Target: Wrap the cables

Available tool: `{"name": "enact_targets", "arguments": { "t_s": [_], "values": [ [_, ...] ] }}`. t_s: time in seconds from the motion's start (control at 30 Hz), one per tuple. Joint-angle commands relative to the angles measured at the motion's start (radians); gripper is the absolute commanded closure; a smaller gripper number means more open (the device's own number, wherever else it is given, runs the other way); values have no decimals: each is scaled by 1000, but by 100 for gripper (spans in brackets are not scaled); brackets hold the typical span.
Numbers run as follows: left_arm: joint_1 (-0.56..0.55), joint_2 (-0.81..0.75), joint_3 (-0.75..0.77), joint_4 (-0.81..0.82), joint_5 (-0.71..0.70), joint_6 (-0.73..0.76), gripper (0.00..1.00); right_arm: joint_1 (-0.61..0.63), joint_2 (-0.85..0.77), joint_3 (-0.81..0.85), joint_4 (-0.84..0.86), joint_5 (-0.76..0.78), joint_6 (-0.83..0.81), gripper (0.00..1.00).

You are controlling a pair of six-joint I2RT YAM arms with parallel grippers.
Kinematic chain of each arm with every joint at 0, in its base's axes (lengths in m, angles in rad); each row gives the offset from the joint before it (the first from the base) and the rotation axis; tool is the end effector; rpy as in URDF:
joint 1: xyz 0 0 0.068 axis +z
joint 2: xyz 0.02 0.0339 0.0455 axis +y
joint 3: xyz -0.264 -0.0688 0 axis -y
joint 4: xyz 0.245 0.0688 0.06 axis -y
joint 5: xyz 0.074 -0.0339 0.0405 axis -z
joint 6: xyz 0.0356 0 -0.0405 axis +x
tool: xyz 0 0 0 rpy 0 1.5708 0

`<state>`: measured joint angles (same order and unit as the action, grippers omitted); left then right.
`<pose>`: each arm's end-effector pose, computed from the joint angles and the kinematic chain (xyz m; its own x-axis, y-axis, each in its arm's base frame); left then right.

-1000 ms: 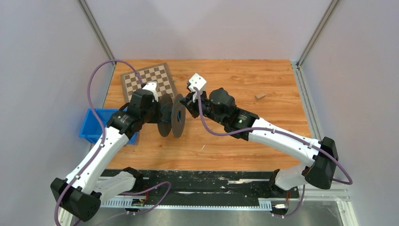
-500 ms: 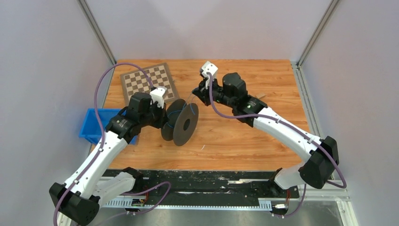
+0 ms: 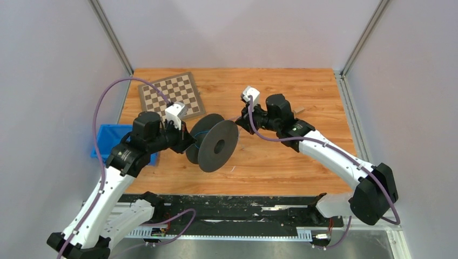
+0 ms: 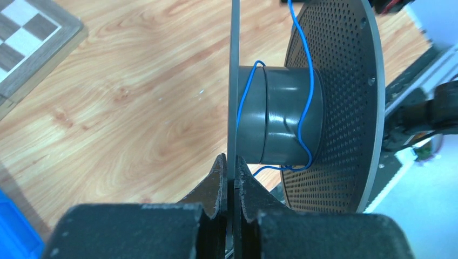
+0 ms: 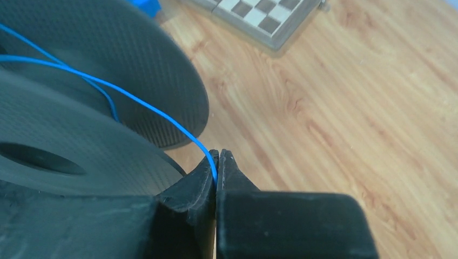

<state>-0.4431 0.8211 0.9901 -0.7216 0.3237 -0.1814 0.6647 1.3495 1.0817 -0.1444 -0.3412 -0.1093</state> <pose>0.1426 -0.0802 0.3505 -0.5839 0.0878 -0.8071 0.5548 0.7689 -0.3178 0.2388 0.2023 0.3210 -0.2237 -0.3059 -0.9254 -0.8521 0.5224 0.0333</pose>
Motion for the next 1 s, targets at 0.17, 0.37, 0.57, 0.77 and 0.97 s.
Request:
{"name": "enact_targets", "arguments": {
  "t_s": [0.17,0.37,0.57,0.77,0.97],
  "values": [
    [19,-106,98,159,52,-203,100,-20,-133,-177,131,-107,99,100],
    [23,-179,33,313,4,-413,100,-20,-219,-349,397,-168,342,91],
    [24,-202,-42,441,-1,-555,100,-18,-249,-464,633,-191,526,100],
    [23,-216,-57,469,-68,-581,100,-7,-230,-488,662,-200,574,90],
    [23,-219,-71,494,-85,-597,100,24,-227,-526,716,-181,601,100]
  ]
}}
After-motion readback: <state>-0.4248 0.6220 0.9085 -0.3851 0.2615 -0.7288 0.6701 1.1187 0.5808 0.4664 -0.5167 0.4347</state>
